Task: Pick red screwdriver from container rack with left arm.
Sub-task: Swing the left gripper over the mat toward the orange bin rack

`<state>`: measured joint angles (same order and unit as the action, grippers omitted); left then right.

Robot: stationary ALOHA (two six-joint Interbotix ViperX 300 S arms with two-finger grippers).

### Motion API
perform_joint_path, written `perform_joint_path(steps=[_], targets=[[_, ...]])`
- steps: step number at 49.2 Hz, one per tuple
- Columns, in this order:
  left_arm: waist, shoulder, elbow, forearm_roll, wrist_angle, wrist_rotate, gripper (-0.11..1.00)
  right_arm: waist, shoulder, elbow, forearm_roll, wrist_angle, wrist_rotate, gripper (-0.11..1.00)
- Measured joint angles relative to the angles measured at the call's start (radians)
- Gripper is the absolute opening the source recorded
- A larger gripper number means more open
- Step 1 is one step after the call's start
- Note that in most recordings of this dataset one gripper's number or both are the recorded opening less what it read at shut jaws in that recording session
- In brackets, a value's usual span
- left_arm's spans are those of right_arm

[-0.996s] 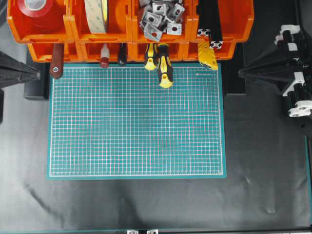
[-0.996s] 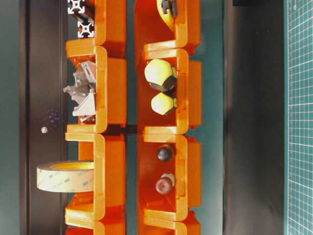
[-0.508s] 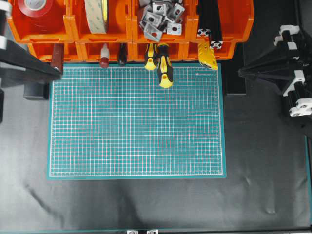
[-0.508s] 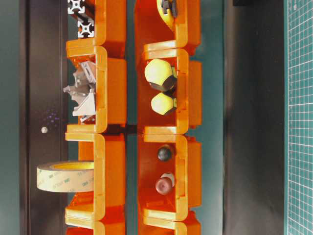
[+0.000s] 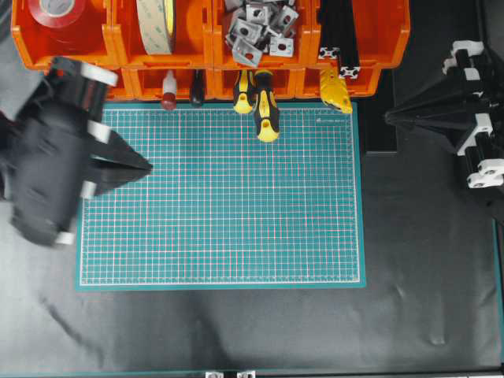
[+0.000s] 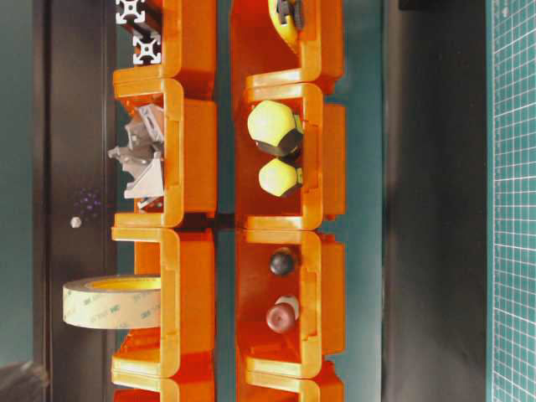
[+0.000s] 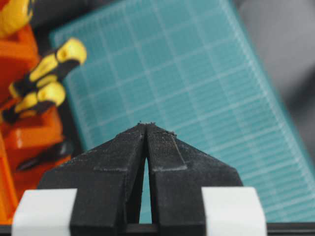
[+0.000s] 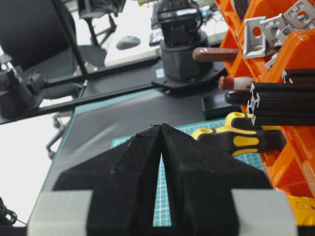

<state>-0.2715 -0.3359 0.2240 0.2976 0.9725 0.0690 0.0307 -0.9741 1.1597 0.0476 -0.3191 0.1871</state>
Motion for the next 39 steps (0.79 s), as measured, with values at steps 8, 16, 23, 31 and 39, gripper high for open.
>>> perform_joint_path(steps=[8,16,23,31,39], targets=[[-0.14,0.112,-0.091,0.368,0.224,-0.302,0.0,0.0,0.0,0.0,0.0,0.014,0.0,0.0],[-0.255,0.189,-0.075,0.643,0.331,-0.557,0.0,0.002,0.0,0.0,0.0,0.031,0.0,0.0],[-0.284,0.261,-0.057,0.681,0.334,-0.603,0.0,0.0,-0.006,0.0,-0.002,0.072,-0.002,0.0],[-0.278,0.357,-0.054,0.699,0.379,-0.632,0.0,0.003,-0.023,0.0,0.0,0.158,0.0,0.0],[-0.272,0.425,-0.055,0.707,0.491,-0.716,0.0,0.012,-0.06,0.0,-0.008,0.256,-0.009,0.0]])
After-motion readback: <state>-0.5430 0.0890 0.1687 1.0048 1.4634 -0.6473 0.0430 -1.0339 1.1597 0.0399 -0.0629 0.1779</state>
